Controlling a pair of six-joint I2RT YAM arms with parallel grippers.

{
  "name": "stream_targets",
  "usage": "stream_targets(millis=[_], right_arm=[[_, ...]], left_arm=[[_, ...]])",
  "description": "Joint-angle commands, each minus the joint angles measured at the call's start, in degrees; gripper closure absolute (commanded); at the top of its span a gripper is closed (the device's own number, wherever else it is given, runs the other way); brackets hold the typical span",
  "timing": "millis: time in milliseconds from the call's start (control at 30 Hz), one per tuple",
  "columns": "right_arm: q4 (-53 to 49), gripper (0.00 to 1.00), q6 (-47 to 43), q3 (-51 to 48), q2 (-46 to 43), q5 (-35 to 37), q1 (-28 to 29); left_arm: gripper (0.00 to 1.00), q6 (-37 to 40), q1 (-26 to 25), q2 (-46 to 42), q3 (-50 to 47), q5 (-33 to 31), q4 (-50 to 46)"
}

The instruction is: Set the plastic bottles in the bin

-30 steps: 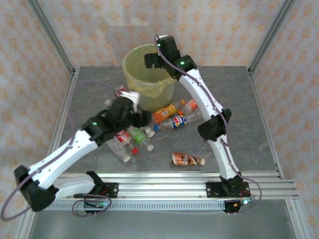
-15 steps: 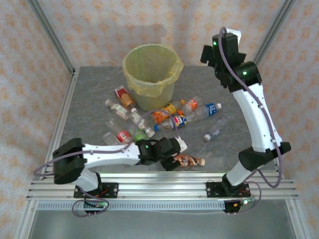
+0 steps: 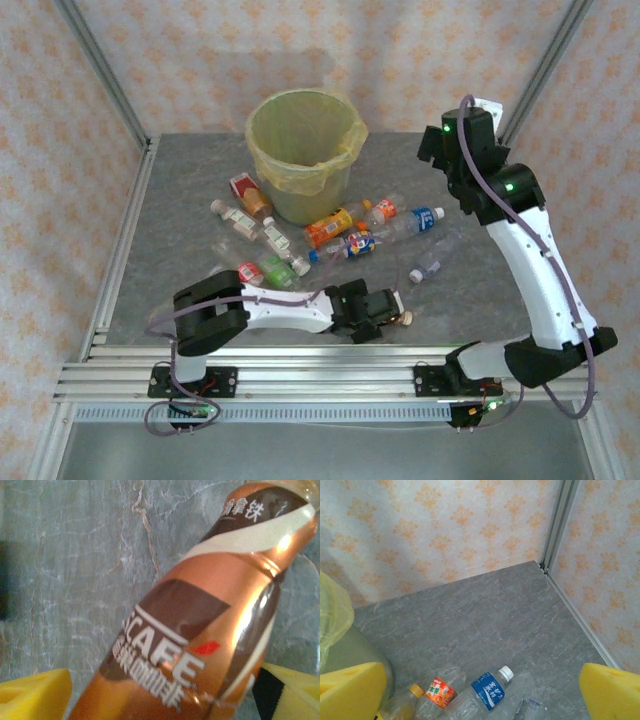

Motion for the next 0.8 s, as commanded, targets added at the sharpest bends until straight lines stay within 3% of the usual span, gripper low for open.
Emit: stream_targets(millis=[0, 233, 567, 767], right_arm=[[0.83, 0.01, 0.95, -2.09, -2.19, 2.44, -0.34], [1.35, 0.01, 2.25, -6.04, -5.67, 2.56, -0.43], [2.06, 0.01, 2.86, -9.51, -10.23, 2.92, -0.44], [2.18, 0.01, 3.09, -11.36, -11.71, 0.33, -0.44]], left_arm=[[0.1, 1.74, 1.77, 1.68, 3.0, -0.76, -0.44], [0.23, 1.53, 4.72, 5.22, 6.24, -0.62, -3.08], [0.47, 1.02, 4.89, 4.31, 8.05, 1.63, -6.51], [0.48, -0.29, 4.4, -2.17, 8.82, -0.83, -8.78]])
